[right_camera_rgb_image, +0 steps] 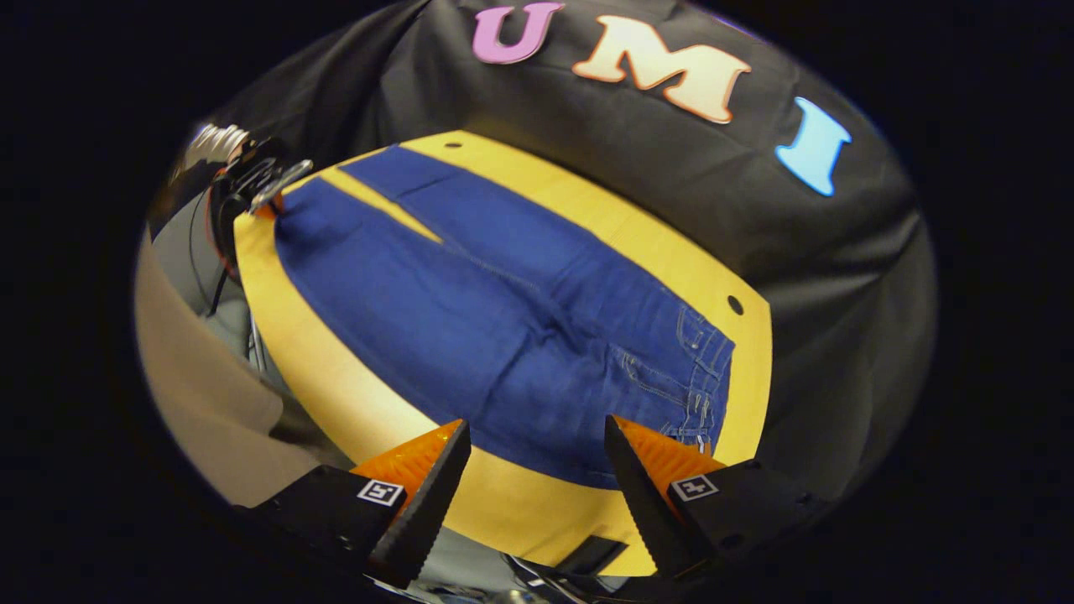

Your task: Grasp the waist and the cuffs of the jeans and fold them to make the two legs overlap; first hold the waist and fold one-third of the jeans toward the cuffs, then hold the cuffs and fold the remaining one-third in the same direction to finish folding.

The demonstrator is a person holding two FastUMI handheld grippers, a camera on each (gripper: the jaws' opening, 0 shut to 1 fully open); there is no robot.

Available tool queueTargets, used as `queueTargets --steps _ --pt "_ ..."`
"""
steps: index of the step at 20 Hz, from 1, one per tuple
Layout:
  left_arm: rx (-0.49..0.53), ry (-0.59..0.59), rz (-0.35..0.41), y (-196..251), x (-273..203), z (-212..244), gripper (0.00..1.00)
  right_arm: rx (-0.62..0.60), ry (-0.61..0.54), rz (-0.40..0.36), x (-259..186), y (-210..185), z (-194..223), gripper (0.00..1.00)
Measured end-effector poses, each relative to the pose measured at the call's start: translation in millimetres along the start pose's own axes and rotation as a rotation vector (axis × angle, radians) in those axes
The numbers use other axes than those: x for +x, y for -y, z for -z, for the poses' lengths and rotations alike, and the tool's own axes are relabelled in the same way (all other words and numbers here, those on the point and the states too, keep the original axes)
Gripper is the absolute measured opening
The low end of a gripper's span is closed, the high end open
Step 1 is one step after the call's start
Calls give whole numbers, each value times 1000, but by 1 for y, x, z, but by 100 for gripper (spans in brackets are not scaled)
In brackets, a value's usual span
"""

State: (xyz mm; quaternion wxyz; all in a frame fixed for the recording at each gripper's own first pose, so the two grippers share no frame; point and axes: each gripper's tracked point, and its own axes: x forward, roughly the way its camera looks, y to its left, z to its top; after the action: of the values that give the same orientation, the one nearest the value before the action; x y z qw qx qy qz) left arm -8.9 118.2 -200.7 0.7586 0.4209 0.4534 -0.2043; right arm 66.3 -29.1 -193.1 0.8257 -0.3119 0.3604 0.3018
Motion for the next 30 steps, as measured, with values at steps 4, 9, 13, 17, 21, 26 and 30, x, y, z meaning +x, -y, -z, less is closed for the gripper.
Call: queueTargets --steps 4,9,13,17,21,26,30 --pt "-72 -34 -2 1 0 -1 0 -189 -144 -111 24 16 40 99" --pt "-103 -83 13 0 0 -1 0 -346 -284 -203 56 35 75 100" --pt "-117 -116 29 0 0 0 0 -412 -362 -264 75 42 95 100" --pt "-130 -131 33 0 -1 -1 0 -444 -433 -290 85 45 109 99" --pt "-138 -138 33 1 -2 -1 0 -435 -462 -313 89 45 111 99" --pt "-170 -142 37 1 -1 -2 0 -415 -481 -301 90 47 110 97" --pt "-178 -157 21 0 -1 -2 0 -356 -478 -267 96 57 100 62"
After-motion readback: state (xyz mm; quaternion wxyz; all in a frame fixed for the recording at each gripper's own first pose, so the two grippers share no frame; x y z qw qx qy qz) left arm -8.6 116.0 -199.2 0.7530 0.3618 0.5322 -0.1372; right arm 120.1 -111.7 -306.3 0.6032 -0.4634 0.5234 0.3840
